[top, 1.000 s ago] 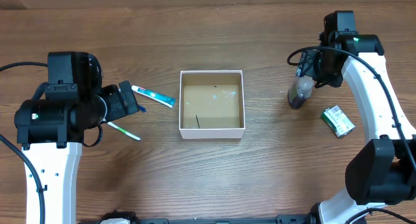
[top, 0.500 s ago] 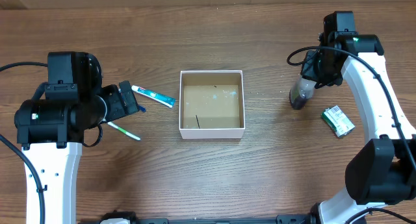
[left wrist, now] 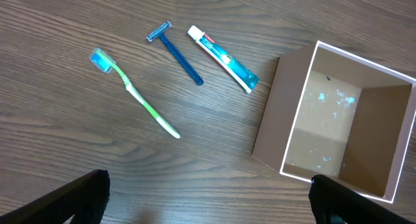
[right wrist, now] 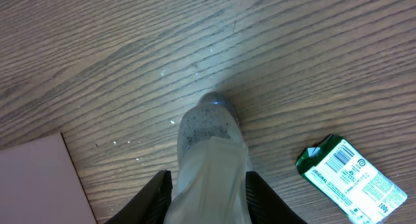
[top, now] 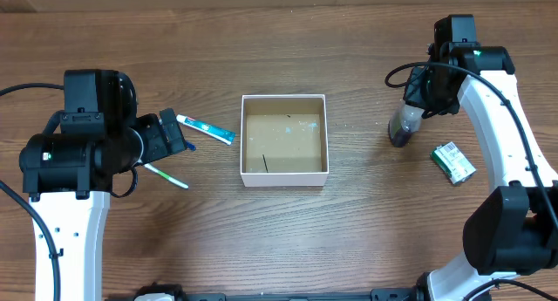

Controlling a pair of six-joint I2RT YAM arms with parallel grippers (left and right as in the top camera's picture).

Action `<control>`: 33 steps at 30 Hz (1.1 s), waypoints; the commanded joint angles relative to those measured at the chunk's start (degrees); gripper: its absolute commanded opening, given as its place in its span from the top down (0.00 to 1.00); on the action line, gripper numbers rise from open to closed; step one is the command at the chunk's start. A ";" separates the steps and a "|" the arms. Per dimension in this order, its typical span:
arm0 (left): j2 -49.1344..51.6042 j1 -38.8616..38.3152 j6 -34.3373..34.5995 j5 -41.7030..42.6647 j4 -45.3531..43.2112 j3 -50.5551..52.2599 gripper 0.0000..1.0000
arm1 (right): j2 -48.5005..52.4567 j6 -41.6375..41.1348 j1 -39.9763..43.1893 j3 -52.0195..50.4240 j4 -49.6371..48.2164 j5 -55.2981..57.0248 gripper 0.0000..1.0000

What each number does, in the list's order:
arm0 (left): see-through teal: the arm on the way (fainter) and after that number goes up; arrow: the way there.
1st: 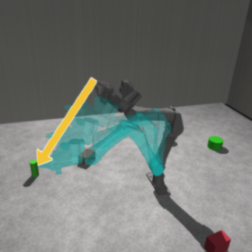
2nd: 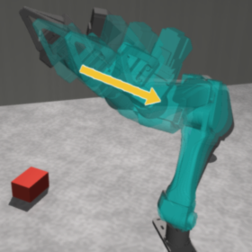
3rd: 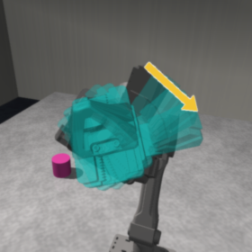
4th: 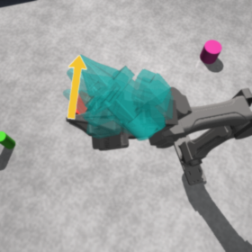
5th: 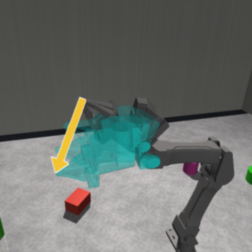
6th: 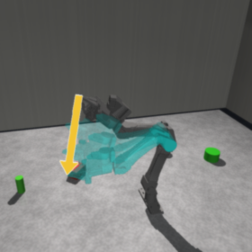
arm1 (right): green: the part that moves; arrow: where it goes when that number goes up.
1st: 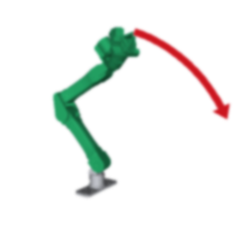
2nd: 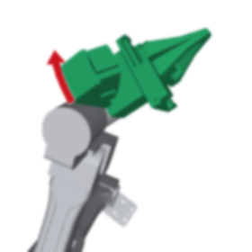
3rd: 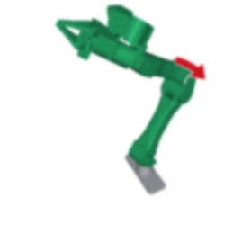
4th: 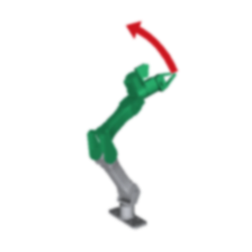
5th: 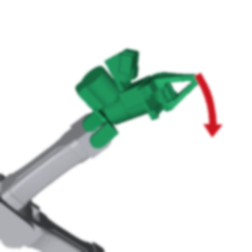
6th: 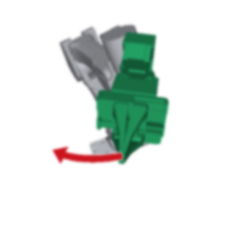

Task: Pack container
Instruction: 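Lift the pump bottle with the right gripper and lower it into the box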

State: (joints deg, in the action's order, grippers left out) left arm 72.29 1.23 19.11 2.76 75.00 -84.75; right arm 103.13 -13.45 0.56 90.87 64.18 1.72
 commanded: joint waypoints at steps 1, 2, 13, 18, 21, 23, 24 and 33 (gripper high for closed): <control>0.35 0.24 -0.87 -0.81 -0.24 -1.31 0.00 | -2.19 0.31 -1.01 3.89 -0.02 0.52 0.96; 0.35 0.24 -0.87 -0.81 -0.24 -1.31 0.00 | -2.82 0.42 -1.57 4.98 0.72 1.01 0.96; 0.35 0.24 -0.90 -0.83 -0.26 -1.31 0.00 | -4.24 1.88 -15.04 27.76 17.33 1.20 0.96; 0.35 0.24 -0.90 -0.85 -0.26 -1.29 0.00 | -4.22 -2.23 -24.33 30.64 18.21 1.07 0.96; 0.35 0.24 -0.90 -0.85 -0.26 -1.29 0.00 | -4.11 -5.90 -28.41 29.94 16.06 1.16 0.96; 0.35 0.24 -0.90 -0.87 -0.28 -1.29 0.00 | -4.11 -7.10 -30.14 29.27 14.32 1.16 0.96; 0.35 0.24 -0.90 -0.87 -0.28 -1.29 0.00 | -3.87 -8.09 -31.12 28.79 13.40 1.18 0.96; 0.35 0.24 -0.90 -1.49 -0.26 -1.29 0.00 | 0.87 -13.16 -32.85 20.65 5.01 1.22 0.96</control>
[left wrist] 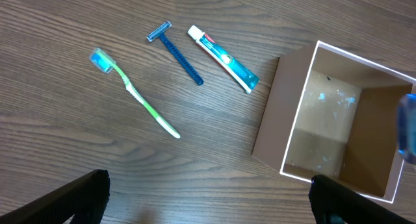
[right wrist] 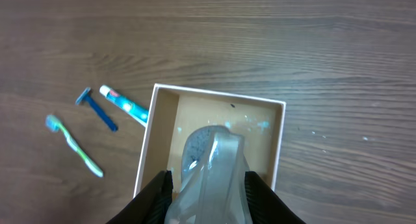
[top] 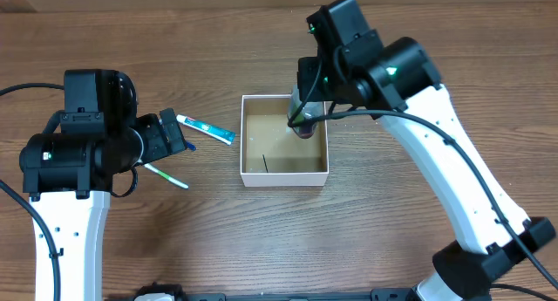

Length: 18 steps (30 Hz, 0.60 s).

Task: Pack container
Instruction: 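Lift the pump bottle with the right gripper and lower it into the box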

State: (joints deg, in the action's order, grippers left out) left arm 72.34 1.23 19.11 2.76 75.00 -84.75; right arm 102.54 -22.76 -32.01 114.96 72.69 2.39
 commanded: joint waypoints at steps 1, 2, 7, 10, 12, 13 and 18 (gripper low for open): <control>0.31 0.24 -0.90 -1.92 -0.26 -1.29 0.00 | 1.46 -4.35 -0.28 -4.96 -5.05 0.52 0.96; 0.31 0.24 -0.90 -2.14 -0.28 -1.29 0.00 | 1.49 -4.63 -0.28 -6.86 -6.88 0.52 0.96; 0.31 0.24 -0.90 -2.12 -0.37 -1.29 0.00 | 1.53 -5.60 -0.28 -15.76 -15.12 1.44 0.96; 0.31 0.24 -0.90 -2.12 -0.33 -1.29 0.00 | 1.75 -5.57 -0.28 -19.19 -19.08 4.17 0.96; 0.31 0.24 -0.90 -2.12 -0.28 -1.29 0.00 | 2.12 -5.57 -0.26 -20.79 -20.48 4.46 0.96; 0.31 0.24 -0.90 -2.12 -0.28 -1.29 0.00 | 2.51 -5.57 -0.28 -21.18 -20.74 4.48 0.96; 0.31 0.24 -0.90 -2.12 -0.28 -1.29 0.00 | 3.85 -5.57 -0.28 -21.20 -21.07 4.48 0.96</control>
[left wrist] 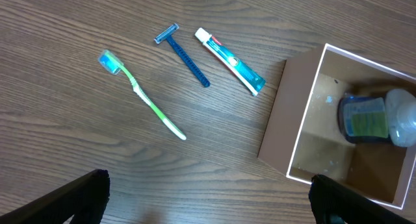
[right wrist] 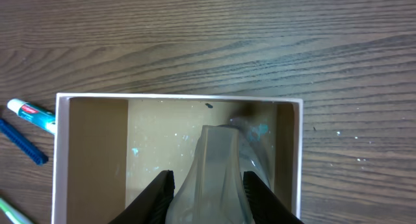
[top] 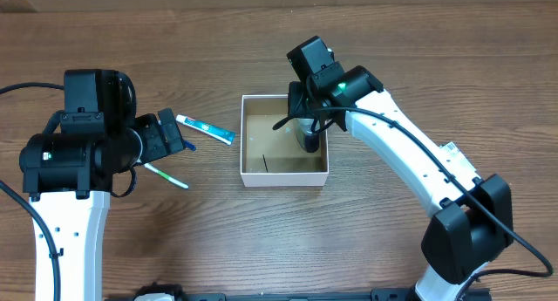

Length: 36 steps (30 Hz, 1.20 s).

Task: Pack container
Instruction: 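Lift the pump bottle with the right gripper and lower it into the box, then release the bottle and move the right gripper to the soap package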

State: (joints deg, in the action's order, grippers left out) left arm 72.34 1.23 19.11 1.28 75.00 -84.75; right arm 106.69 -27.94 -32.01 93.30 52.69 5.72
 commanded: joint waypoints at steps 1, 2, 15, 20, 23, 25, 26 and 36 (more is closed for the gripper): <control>0.31 0.24 -0.90 -0.63 -0.28 -1.29 0.00 | -0.26 -0.39 -0.26 0.46 -1.42 1.18 0.96; 0.31 0.24 -0.90 -0.63 -0.28 -1.29 0.00 | -0.26 -0.39 -0.26 0.46 -1.60 1.18 0.96; 0.31 0.24 -0.90 -0.66 -0.28 -1.29 0.00 | -0.26 -0.37 -0.15 0.46 -1.62 1.25 0.74; 0.31 0.24 -0.92 -0.66 -0.28 -1.29 0.00 | -0.26 -0.39 -0.11 0.46 -1.42 1.38 0.47; 0.31 0.24 -0.92 -0.66 -0.31 -1.29 0.00 | -0.28 -0.39 -0.11 0.48 -1.09 1.38 0.38; 0.31 0.24 -0.92 -0.66 -0.33 -1.29 0.00 | -0.28 -0.42 -0.11 0.52 -0.83 1.84 0.37; 0.31 0.24 -0.92 -0.66 -0.31 -1.29 0.00 | -0.37 -0.42 -0.11 0.59 -0.44 2.47 0.37; 0.31 0.24 -0.92 -0.66 -0.31 -1.29 0.00 | -10.10 -4.85 3.96 13.31 11.45 16.09 0.19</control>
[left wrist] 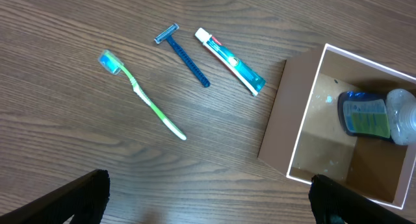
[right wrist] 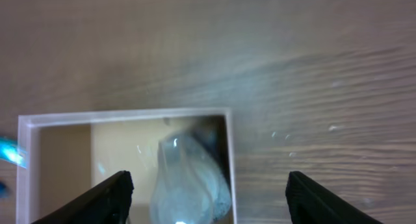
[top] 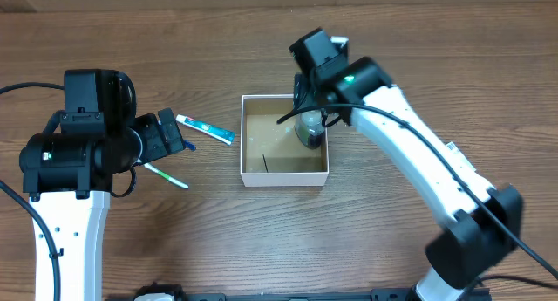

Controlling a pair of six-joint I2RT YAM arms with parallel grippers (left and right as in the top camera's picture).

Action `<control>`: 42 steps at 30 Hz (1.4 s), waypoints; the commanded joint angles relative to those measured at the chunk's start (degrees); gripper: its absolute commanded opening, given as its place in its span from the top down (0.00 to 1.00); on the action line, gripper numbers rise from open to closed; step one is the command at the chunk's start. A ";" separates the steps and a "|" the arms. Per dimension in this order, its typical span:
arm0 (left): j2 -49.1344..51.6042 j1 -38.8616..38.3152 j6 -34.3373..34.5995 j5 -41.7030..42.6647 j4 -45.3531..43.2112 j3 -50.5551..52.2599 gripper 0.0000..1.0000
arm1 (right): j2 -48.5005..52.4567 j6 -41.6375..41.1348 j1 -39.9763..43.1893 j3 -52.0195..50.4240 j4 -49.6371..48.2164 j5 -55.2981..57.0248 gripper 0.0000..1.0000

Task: Pack container
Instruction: 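Release the bottle and move the right gripper to the soap package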

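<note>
The white-rimmed cardboard box (top: 253, 172) sits mid-table. A clear bottle (top: 309, 130) with a blue label (left wrist: 366, 117) rests inside it, against the right wall. My right gripper (right wrist: 214, 208) hangs open just above the bottle (right wrist: 190, 182), fingers wide apart and touching nothing. On the table left of the box lie a toothpaste tube (left wrist: 231, 60), a blue razor (left wrist: 184, 56) and a green toothbrush (left wrist: 143, 99). My left gripper (left wrist: 209, 204) is open over bare wood near them, holding nothing.
In the overhead view the left gripper (top: 170, 135) covers the razor and part of the toothbrush (top: 167, 176). The right arm (top: 418, 135) stretches across the table's right half. Bare wood lies in front of the box.
My right gripper has opened and let go of the bottle, which now rests in the box by its right wall. The gripper stands a little higher. The left arm has not moved.
My right gripper was shut on the bottle on the table at the right, near a green packet. Then it held the bottle over the box, then low inside it. Now the bottle lies released in the box. The left arm stayed almost still throughout.
</note>
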State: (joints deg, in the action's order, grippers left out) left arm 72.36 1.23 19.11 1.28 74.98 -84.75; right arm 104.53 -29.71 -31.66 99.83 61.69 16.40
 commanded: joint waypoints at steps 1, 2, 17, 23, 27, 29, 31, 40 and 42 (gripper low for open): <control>0.28 0.24 -0.92 -0.66 -0.31 -1.29 0.00 | -9.40 -4.48 6.01 7.96 3.91 5.38 0.17; 0.28 0.24 -0.92 -0.66 -0.31 -1.29 0.00 | -10.60 -5.97 8.74 8.72 5.57 5.38 0.15; 0.28 0.24 -0.92 -0.66 -0.85 -1.29 0.00 | -5.29 -24.55 52.57 0.55 16.68 -19.98 0.00; 0.28 0.24 -0.92 -0.63 -0.85 -1.29 0.00 | -2.29 -44.22 53.88 -6.54 13.38 -20.79 0.00; 0.28 0.24 -0.90 -0.61 -0.85 -1.29 0.00 | -2.23 -59.93 52.54 -10.51 11.32 -21.07 0.00; 0.28 0.24 -0.90 -0.61 -0.87 -1.29 0.00 | -2.23 -60.83 51.84 -12.57 6.95 -20.79 0.00; 0.28 0.24 -0.90 -0.61 -0.87 -1.29 0.00 | -2.23 -62.16 51.30 -15.45 2.71 -20.39 0.00; 0.28 0.24 -0.92 -0.63 -0.87 -1.29 0.00 | -2.23 -62.25 50.66 -27.15 -9.90 -12.66 0.00; 0.28 0.24 -0.90 -0.63 -0.87 -1.29 0.00 | -2.19 -62.25 50.66 -27.91 -11.13 -10.60 0.00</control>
State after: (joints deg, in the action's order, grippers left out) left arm 72.40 1.23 19.11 1.26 74.17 -84.75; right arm 102.63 -91.24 19.09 73.36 51.99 0.51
